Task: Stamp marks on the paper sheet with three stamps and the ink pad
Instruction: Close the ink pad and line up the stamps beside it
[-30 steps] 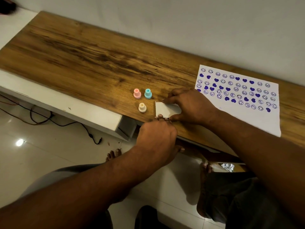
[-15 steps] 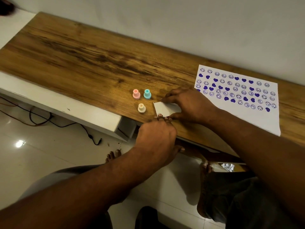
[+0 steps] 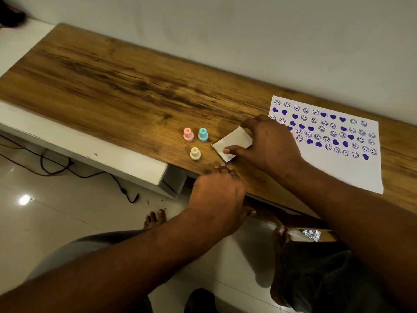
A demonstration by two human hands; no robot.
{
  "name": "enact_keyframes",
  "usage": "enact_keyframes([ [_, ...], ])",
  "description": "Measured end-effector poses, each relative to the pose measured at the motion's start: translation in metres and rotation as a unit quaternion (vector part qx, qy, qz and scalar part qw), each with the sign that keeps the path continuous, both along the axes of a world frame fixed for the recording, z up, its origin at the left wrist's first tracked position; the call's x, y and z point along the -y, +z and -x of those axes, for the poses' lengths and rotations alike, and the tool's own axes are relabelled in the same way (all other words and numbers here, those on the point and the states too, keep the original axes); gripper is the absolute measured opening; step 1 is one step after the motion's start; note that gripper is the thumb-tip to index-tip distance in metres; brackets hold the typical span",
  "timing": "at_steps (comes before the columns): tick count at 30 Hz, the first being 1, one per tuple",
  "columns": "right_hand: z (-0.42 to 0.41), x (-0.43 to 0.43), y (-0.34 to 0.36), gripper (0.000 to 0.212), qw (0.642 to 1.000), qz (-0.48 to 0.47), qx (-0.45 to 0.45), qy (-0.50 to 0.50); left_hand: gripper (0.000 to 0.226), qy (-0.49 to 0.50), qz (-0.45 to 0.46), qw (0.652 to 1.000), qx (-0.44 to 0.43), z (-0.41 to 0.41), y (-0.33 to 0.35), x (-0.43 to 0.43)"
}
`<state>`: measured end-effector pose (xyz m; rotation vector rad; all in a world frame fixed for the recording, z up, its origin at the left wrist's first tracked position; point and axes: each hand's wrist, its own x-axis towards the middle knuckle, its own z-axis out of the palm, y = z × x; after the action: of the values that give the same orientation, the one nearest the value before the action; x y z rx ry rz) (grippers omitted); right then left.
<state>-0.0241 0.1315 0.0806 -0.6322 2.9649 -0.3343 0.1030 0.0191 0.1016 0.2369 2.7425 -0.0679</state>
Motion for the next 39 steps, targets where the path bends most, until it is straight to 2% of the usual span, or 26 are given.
enact_keyframes([
  [3, -0.009, 0.010, -0.005, 0.091, 0.999, -0.036, 0.011, 0.002, 0.064, -0.007, -0.012, 1.000, -0.020, -0.004, 0.000, 0.001],
  [6, -0.012, 0.013, -0.008, 0.088, 0.998, -0.053, 0.017, 0.013, 0.060, -0.002, -0.029, 0.999, -0.024, -0.006, 0.001, 0.002],
  [12, 0.009, 0.012, -0.007, 0.069, 0.997, -0.054, 0.023, 0.051, 0.064, -0.009, -0.028, 0.999, -0.041, -0.007, 0.005, 0.002],
  [19, 0.062, 0.012, -0.011, 0.065, 0.998, -0.027, 0.035, 0.043, 0.070, -0.009, -0.042, 0.999, 0.002, 0.003, 0.005, 0.002],
  [22, 0.084, 0.014, -0.014, 0.062, 0.999, -0.009, 0.024, 0.042, 0.074, 0.014, -0.070, 0.996, -0.053, 0.013, 0.004, 0.013],
  [25, 0.095, 0.014, -0.017, 0.064, 0.999, -0.005, 0.016, 0.043, 0.074, 0.037, -0.101, 0.981, -0.160, 0.028, 0.007, 0.033],
  [28, 0.101, 0.015, -0.020, 0.065, 0.999, 0.007, 0.015, 0.050, 0.061, 0.070, -0.150, 0.942, -0.293, 0.045, 0.006, 0.060],
  [29, 0.102, 0.015, -0.020, 0.064, 0.998, 0.010, 0.013, 0.053, 0.059, 0.089, -0.182, 0.928, -0.312, 0.051, 0.003, 0.070],
  [34, 0.111, 0.016, -0.023, 0.067, 0.998, 0.016, 0.011, 0.059, 0.046, 0.219, -0.236, 0.887, -0.331, 0.076, -0.020, 0.117],
  [39, 0.115, 0.015, -0.026, 0.068, 0.998, 0.022, 0.005, 0.053, 0.047, 0.296, -0.249, 0.872, -0.300, 0.090, -0.038, 0.150],
])
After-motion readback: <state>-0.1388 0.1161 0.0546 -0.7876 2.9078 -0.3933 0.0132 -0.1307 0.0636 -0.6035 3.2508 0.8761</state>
